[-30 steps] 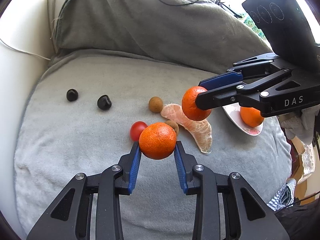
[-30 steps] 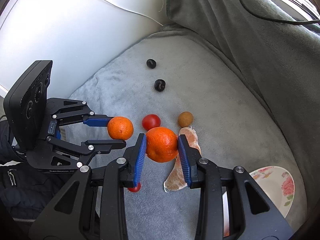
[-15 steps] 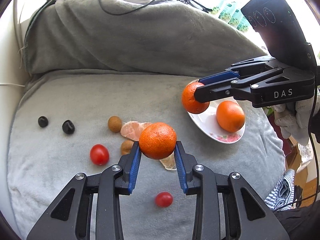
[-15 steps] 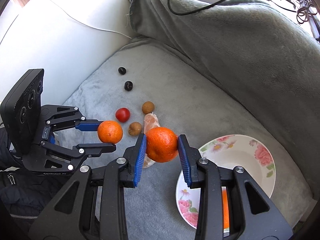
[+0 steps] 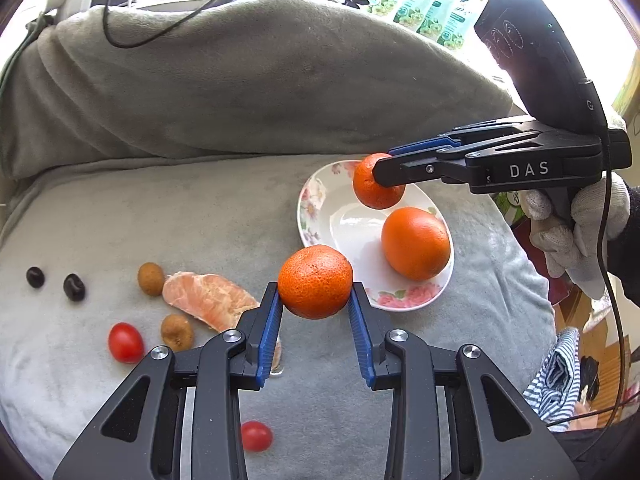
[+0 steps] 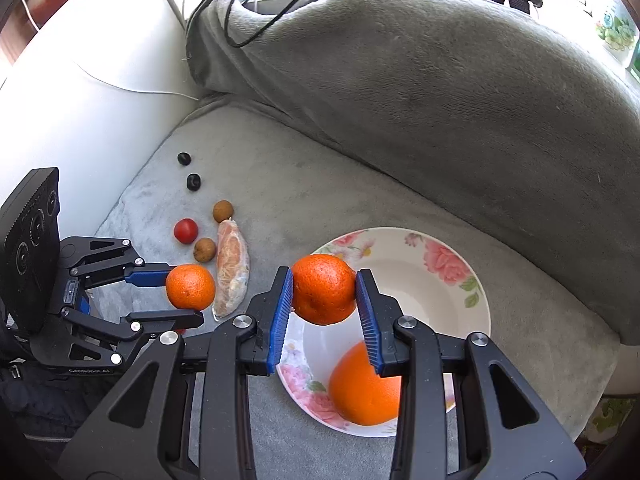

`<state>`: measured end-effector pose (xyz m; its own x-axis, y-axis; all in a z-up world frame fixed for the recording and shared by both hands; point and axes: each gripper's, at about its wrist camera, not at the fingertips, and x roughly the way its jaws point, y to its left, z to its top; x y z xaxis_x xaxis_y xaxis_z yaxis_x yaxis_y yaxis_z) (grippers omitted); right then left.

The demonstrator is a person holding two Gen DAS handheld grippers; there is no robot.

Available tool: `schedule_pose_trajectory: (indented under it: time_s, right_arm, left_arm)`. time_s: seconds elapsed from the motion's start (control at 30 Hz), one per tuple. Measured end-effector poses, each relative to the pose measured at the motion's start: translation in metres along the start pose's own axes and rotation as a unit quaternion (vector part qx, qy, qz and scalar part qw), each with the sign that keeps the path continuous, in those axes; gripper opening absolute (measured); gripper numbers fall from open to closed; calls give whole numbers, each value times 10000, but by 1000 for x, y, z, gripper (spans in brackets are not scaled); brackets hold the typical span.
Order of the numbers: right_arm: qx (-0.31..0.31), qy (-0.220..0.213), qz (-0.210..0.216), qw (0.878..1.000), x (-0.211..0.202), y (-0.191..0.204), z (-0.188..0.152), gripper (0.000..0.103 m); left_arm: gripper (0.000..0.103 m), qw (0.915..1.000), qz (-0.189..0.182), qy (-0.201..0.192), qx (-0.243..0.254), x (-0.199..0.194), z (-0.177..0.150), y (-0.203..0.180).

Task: Organize fruits
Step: 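Carry both mandarins into the floral bowl with the left and right tools, then open the left tool over the bowl while the right tool releases its mandarin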

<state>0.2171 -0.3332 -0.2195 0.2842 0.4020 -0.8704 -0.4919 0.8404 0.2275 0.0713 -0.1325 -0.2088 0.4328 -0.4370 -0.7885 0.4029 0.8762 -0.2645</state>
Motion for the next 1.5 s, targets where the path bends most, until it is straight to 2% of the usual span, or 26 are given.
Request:
schedule_pose_trajectory:
  time_s: [0.47,1.23,1.27,1.37,1.43,1.5]
  right_arm:
    - [567,62,-350,9978,18,-42,-11,34]
    - [860,131,-458,9952,31,-58,-12,36]
    - [866,118,-474,9950,30,-59,-12,38]
    - [849,49,-568,9948,27,-59,-9,60]
    - [858,21,-605,9945,24,-59,-8,62]
    - [881,1,-640,9941,23,-60,-7,65]
  left_arm:
    - [32,9991,-47,198,359,29,17,-32]
    - [33,9981,-159,450,385,49,23,-40]
    - [33,9981,-153,458,388,50,23,-40]
    - [33,9980,-149,482,390,50,24,-40]
    - [34,9979,-130,505,388,51,24,-40]
    - [45,9981,-126,477,369,51,25,-40]
